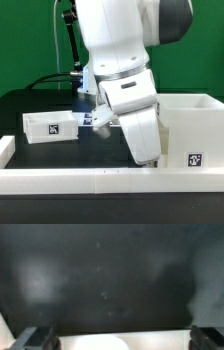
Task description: Assemble drawer
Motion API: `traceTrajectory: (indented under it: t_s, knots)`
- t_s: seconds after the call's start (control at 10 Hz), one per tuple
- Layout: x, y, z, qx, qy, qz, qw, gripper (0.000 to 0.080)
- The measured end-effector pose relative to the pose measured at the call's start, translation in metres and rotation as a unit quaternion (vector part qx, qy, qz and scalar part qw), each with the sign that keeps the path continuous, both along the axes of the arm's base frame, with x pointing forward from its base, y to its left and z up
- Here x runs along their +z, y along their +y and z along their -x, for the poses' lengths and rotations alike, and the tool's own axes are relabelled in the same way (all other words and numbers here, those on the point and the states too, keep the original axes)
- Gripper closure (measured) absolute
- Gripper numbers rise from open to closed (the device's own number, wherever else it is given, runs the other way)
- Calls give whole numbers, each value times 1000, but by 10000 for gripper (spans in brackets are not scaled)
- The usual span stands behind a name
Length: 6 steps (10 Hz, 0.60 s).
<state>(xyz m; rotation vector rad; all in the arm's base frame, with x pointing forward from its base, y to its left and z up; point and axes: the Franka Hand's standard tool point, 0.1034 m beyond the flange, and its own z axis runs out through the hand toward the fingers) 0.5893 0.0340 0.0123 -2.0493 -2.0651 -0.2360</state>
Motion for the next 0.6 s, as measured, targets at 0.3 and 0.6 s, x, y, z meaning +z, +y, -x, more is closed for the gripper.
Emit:
traceTrajectory:
  t_s: [0.3, 0.6]
  knots:
    - [5, 0, -3, -1, 4, 1, 1000, 151]
    - [2, -48, 1, 22, -4, 5, 1000, 151]
